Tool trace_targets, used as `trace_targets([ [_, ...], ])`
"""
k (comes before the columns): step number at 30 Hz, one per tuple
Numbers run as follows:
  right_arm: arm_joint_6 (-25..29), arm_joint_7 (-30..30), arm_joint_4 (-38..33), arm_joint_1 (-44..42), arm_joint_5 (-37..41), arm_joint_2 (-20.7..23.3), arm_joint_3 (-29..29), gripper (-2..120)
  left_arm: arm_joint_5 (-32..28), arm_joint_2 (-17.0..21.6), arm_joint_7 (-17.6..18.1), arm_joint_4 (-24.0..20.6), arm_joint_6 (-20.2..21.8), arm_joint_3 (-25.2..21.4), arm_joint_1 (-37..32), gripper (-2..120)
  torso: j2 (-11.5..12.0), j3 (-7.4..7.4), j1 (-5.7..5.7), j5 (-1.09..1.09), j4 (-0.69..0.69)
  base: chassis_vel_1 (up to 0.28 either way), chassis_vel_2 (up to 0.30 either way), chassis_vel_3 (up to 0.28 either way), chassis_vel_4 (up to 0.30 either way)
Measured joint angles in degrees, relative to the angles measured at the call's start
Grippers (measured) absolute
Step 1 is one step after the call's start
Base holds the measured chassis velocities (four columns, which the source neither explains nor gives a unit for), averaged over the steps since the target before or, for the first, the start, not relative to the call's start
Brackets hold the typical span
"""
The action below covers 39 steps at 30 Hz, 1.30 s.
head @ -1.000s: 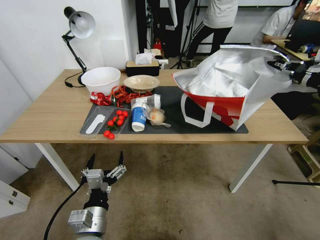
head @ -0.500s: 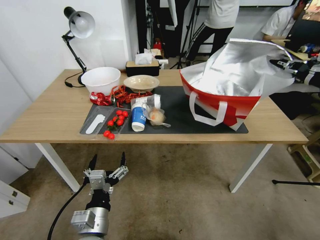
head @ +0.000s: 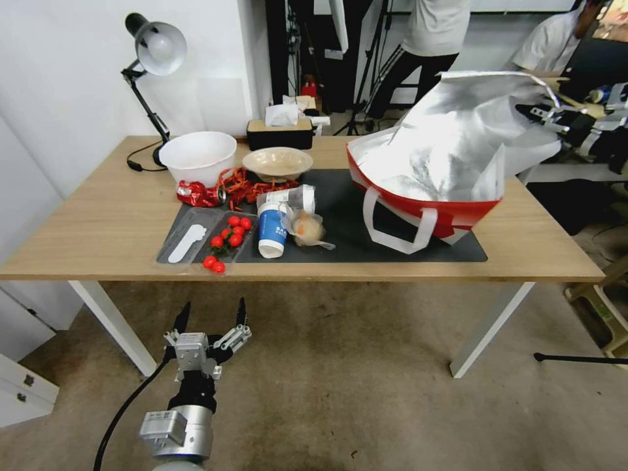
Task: Pick up the food delivery bag from the floor and place it on the table.
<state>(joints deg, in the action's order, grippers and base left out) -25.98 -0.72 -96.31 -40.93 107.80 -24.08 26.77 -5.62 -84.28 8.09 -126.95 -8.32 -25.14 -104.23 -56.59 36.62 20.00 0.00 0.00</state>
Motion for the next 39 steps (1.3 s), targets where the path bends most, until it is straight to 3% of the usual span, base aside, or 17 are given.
trace_targets([
  [19, 0.4, -4.4, 1.0, -0.8, -0.1, -2.2, 1.1, 0, 0.1, 0.2, -0.1, 1.3, 0.2, 0.4, 0.6, 100, 0.0, 0.0, 0.0, -0.01, -0.01, 0.0, 0.0, 0.0, 0.0],
  [30, 0.7, -4.2, 2.1, 1.5, -1.1, -2.6, -1.0, 37, 0.2, 0.1, -0.1, 0.9, 0.2, 0.3, 0.3, 100, 0.0, 0.0, 0.0, -0.01, -0.01, 0.0, 0.0, 0.0, 0.0],
  [33, 1.0, -3.5, 2.7, 3.2, -3.3, -2.8, -2.9, 54, 0.3, 0.0, -0.1, 0.9, 0.2, 0.3, 0.2, 100, 0.0, 0.0, 0.0, 0.0, 0.0, 0.0, 0.0, 0.0, 0.0],
  [35, 1.1, -3.4, 2.8, 3.4, -3.9, -2.9, -3.2, 55, 0.3, 0.0, -0.1, 0.9, 0.2, 0.3, 0.2, 100, 0.0, 0.0, 0.0, 0.0, 0.0, 0.0, 0.0, 0.0, 0.0],
  [37, 1.7, -2.0, 3.0, 4.0, -8.7, -3.3, -4.4, 67, 0.4, -0.1, -0.1, 0.9, 0.2, 0.3, 0.2, 100, 0.0, 0.0, 0.0, 0.0, 0.0, 0.0, 0.0, 0.0, 0.0],
  [39, 1.8, -1.7, 3.0, 4.0, -9.7, -3.4, -4.5, 70, 0.4, -0.2, -0.1, 0.9, 0.2, 0.3, 0.2, 100, 0.0, 0.0, 0.0, 0.0, 0.0, 0.0, 0.0, 0.0, 0.0],
])
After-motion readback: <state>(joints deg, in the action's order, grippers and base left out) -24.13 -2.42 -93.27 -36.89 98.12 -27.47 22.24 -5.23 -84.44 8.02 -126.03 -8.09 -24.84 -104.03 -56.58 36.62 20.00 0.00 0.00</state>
